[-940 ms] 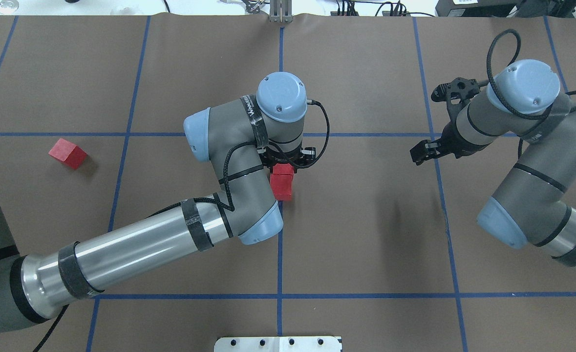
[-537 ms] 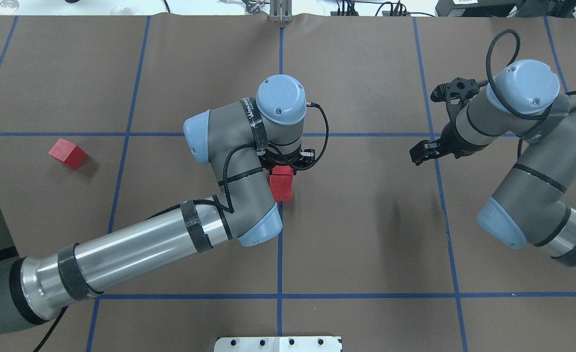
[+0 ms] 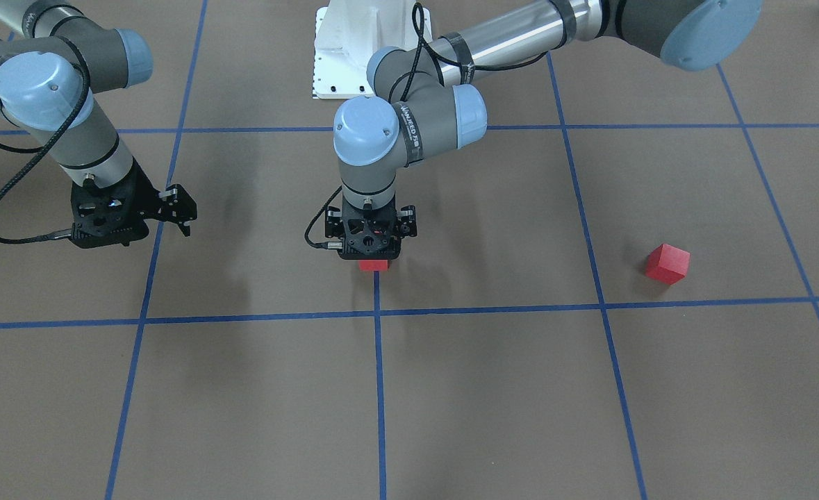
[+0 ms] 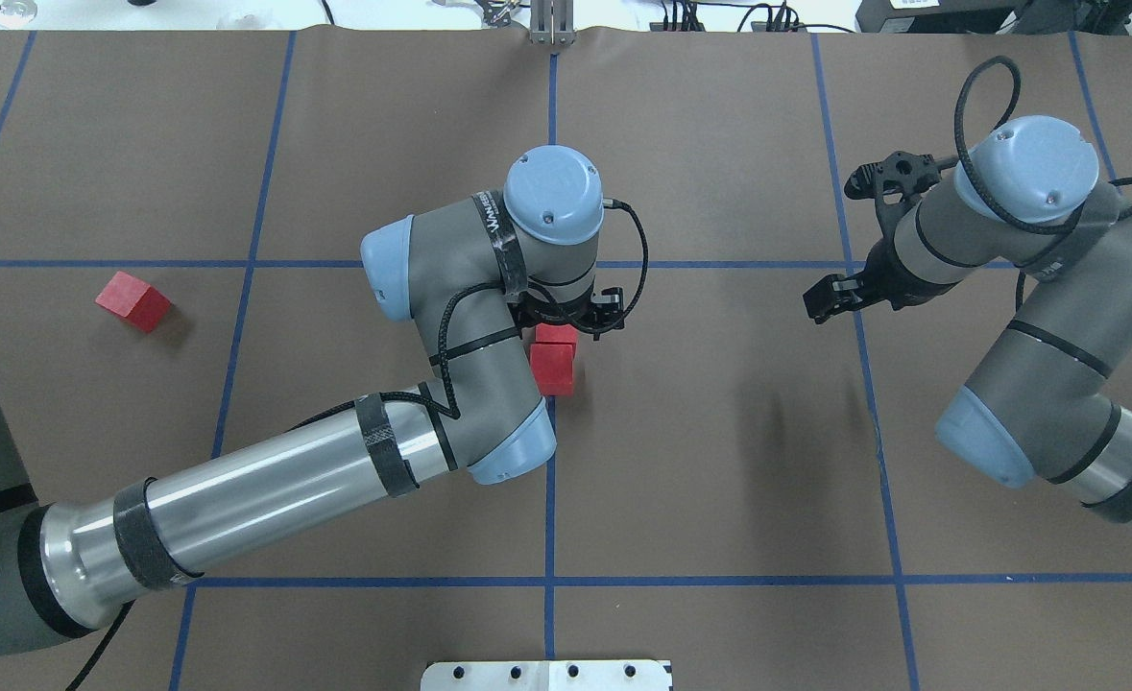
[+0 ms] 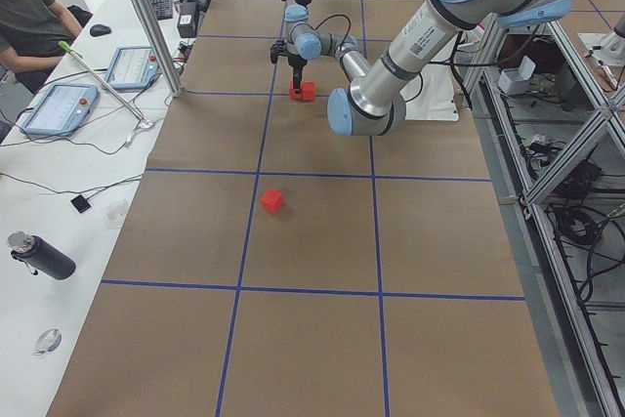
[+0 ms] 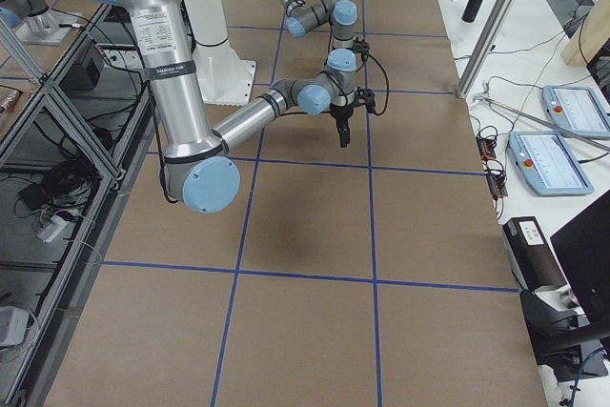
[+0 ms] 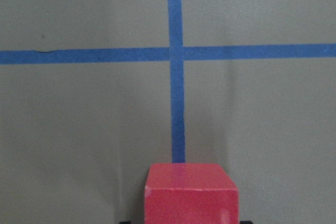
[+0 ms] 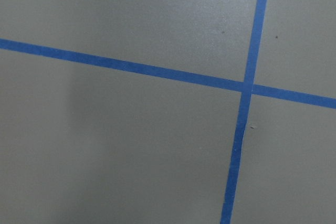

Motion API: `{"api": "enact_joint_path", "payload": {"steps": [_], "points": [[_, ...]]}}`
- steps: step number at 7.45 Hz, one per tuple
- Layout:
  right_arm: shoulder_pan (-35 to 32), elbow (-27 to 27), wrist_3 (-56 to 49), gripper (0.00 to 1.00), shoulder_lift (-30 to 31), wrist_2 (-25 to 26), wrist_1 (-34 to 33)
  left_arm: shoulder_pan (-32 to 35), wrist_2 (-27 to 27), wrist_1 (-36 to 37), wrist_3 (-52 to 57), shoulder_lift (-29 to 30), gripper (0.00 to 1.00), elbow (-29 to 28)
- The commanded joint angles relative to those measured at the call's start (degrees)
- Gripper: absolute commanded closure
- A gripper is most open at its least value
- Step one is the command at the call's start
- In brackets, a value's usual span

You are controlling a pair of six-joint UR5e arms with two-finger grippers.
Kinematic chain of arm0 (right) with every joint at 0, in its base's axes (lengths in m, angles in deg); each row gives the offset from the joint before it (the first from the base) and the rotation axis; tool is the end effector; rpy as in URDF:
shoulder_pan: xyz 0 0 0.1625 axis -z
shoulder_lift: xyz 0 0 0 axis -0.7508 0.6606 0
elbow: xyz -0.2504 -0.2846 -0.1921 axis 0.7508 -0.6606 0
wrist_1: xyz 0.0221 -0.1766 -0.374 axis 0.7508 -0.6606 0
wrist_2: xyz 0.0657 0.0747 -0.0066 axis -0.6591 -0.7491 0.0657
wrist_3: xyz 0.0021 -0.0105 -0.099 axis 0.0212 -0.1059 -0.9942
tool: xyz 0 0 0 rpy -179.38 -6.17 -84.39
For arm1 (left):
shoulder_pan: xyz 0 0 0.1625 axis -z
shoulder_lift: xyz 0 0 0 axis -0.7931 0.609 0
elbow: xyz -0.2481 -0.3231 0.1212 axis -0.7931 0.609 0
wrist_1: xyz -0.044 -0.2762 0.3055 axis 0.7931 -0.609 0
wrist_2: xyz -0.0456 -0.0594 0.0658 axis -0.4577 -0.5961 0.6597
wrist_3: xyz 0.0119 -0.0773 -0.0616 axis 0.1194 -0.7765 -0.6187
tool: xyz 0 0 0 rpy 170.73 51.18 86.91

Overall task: Form red blocks into L shape at center
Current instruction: 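Place the red cube beside the center cube, farther from the robot, then open the left gripper and move it toward the far red cube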

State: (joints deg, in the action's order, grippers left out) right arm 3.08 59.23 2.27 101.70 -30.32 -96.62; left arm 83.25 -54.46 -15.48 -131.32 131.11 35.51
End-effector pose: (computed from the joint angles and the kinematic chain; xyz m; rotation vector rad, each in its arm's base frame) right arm -0.3446 -0.4809 0.3880 0.1494 -0.7527 -0.1266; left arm 0.6414 -0.4977 0.1490 0.0457 0.8169 0.0062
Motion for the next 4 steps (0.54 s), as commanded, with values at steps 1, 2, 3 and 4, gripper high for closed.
{"api": "enact_joint_path", "payload": {"steps": [1, 2, 3, 4], "points": [[-0.1, 0.0, -0.2, 0.0, 0.0, 0.0, 0.0, 1.3, -0.2, 0.6, -0.2, -0.2, 0.01, 3.5], [-0.4, 0.0, -0.3, 0.0, 0.0, 0.0, 0.0, 2.3, -0.2, 2.1, 0.0, -1.7, 0.01, 6.1], [-0.8, 0.1, -0.4, 0.0, 0.0, -0.2, 0.0, 3.1, -0.3, 2.2, 0.6, -6.6, 0.01, 11.9], [-0.9, 0.1, -0.3, 0.0, 0.0, -0.2, 0.0, 3.8, -0.5, 2.1, 1.4, -14.0, 0.01, 19.8]]}}
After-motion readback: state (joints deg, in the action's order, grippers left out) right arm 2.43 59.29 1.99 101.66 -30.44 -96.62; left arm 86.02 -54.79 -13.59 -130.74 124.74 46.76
